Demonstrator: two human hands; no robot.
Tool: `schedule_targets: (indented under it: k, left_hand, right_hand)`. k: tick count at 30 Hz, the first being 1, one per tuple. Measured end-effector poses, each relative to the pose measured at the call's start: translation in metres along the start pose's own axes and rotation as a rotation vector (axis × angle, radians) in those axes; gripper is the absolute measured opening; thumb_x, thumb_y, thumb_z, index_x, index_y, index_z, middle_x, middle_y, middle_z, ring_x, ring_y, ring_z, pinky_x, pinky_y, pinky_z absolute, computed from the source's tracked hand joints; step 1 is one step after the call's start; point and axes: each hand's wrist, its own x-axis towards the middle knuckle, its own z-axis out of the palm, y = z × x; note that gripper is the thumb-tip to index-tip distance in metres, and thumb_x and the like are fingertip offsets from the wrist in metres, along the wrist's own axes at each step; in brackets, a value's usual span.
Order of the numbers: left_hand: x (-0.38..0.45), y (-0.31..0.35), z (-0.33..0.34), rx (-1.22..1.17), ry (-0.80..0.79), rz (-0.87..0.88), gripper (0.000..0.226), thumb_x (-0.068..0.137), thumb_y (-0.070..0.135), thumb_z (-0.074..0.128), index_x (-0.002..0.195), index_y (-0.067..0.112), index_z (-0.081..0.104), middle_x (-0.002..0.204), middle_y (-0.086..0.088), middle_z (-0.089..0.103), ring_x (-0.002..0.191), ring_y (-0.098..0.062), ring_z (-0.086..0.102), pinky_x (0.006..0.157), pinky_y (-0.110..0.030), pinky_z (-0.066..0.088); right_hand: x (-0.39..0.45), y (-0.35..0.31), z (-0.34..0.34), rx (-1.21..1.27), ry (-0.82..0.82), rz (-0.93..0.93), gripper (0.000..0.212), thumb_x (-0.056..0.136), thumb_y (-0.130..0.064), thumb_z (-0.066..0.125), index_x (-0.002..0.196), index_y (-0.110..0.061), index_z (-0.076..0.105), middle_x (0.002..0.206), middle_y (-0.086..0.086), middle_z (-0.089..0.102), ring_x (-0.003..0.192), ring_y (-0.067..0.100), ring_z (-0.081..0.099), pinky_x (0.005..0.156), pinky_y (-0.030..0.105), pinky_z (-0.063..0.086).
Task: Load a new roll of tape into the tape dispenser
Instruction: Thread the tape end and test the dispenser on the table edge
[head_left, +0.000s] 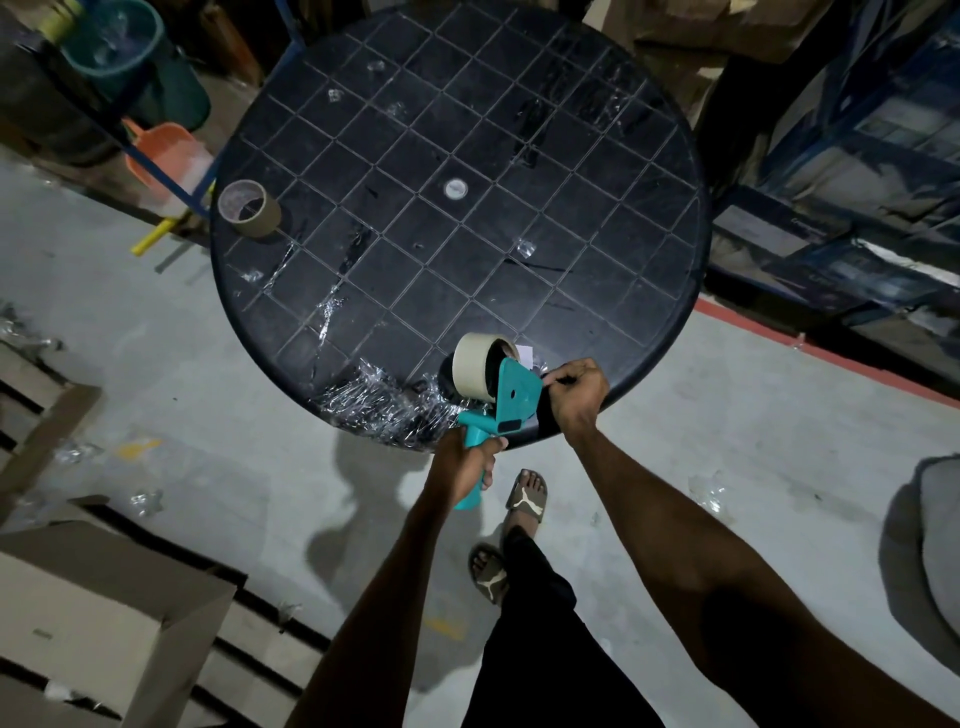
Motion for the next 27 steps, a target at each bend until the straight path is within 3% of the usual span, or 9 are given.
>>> schedule_targets:
  k: [3, 5, 6, 9, 16, 21, 24, 27]
  left_hand:
    - [0.000, 0.000, -0.002, -0.002, -0.020, 0.013, 0.017, 0.092, 0.012, 0.067, 0.093, -0.005, 0.066, 0.064, -0.016, 0.054, 0.044, -0.020, 0.048, 0.045, -0.024, 0.041]
    - [0.000, 0.000, -0.004, 0.010, -0.033, 0.019, 0.013, 0.092, 0.013, 0.067, 0.090, 0.001, 0.066, 0.064, -0.016, 0.056, 0.045, -0.021, 0.049, 0.045, -0.025, 0.042]
    - [0.000, -0.001, -0.006, 0.016, -0.039, 0.022, 0.014, 0.092, 0.014, 0.067, 0.088, 0.001, 0.066, 0.064, -0.016, 0.056, 0.045, -0.021, 0.050, 0.046, -0.026, 0.043]
    - [0.003, 0.000, -0.007, 0.074, -0.057, 0.040, 0.019, 0.093, 0.014, 0.068, 0.093, -0.005, 0.064, 0.063, -0.016, 0.055, 0.045, -0.021, 0.048, 0.045, -0.026, 0.042]
    - [-0.001, -0.002, -0.007, 0.348, -0.029, 0.191, 0.006, 0.093, 0.010, 0.066, 0.089, 0.006, 0.065, 0.062, -0.002, 0.061, 0.043, -0.009, 0.054, 0.045, -0.023, 0.046]
    - [-0.021, -0.007, -0.015, 0.390, 0.015, 0.129, 0.007, 0.092, 0.010, 0.065, 0.085, 0.010, 0.064, 0.060, -0.002, 0.061, 0.035, -0.006, 0.052, 0.041, -0.024, 0.045]
    - [-0.040, -0.018, -0.024, 0.454, 0.087, 0.091, 0.007, 0.086, 0.020, 0.068, 0.088, 0.016, 0.064, 0.075, -0.006, 0.071, 0.052, -0.014, 0.065, 0.054, -0.031, 0.056]
    - [-0.055, -0.033, -0.035, 0.573, 0.100, 0.099, 0.014, 0.088, 0.023, 0.070, 0.091, 0.009, 0.071, 0.089, -0.014, 0.075, 0.078, -0.027, 0.072, 0.069, -0.032, 0.056]
  right_hand:
    - [-0.001, 0.003, -0.006, -0.074, -0.063, -0.084, 0.031, 0.086, 0.006, 0.067, 0.073, -0.020, 0.057, 0.102, 0.007, 0.066, 0.094, 0.020, 0.071, 0.075, 0.020, 0.061]
    - [-0.006, 0.008, -0.014, -0.200, -0.140, -0.287, 0.024, 0.091, 0.000, 0.061, 0.083, -0.023, 0.061, 0.111, 0.009, 0.062, 0.106, 0.022, 0.067, 0.086, 0.029, 0.060]
    - [-0.008, 0.015, -0.018, -0.292, -0.185, -0.418, 0.017, 0.093, -0.006, 0.059, 0.095, -0.022, 0.066, 0.117, 0.009, 0.060, 0.112, 0.023, 0.063, 0.092, 0.036, 0.058]
    - [-0.012, 0.029, -0.032, -0.776, -0.227, -0.704, 0.043, 0.088, -0.012, 0.069, 0.129, -0.022, 0.067, 0.135, 0.011, 0.049, 0.123, 0.031, 0.046, 0.101, 0.043, 0.048]
    - [-0.021, -0.009, -0.049, -1.293, -0.281, -0.661, 0.045, 0.088, -0.043, 0.067, 0.124, -0.017, 0.063, 0.129, 0.011, 0.055, 0.119, 0.030, 0.049, 0.098, 0.049, 0.043]
    - [-0.031, -0.032, -0.049, -1.392, -0.368, -0.583, 0.040, 0.097, -0.047, 0.054, 0.127, -0.022, 0.059, 0.115, 0.007, 0.067, 0.105, 0.027, 0.061, 0.087, 0.042, 0.049]
    - [-0.031, -0.037, -0.053, -1.406, -0.402, -0.567, 0.045, 0.097, -0.048, 0.055, 0.136, -0.026, 0.052, 0.112, 0.005, 0.069, 0.099, 0.026, 0.066, 0.087, 0.040, 0.051]
    - [-0.031, -0.038, -0.058, -1.426, -0.434, -0.555, 0.049, 0.096, -0.049, 0.055, 0.139, -0.026, 0.050, 0.114, 0.006, 0.068, 0.100, 0.026, 0.065, 0.089, 0.041, 0.050]
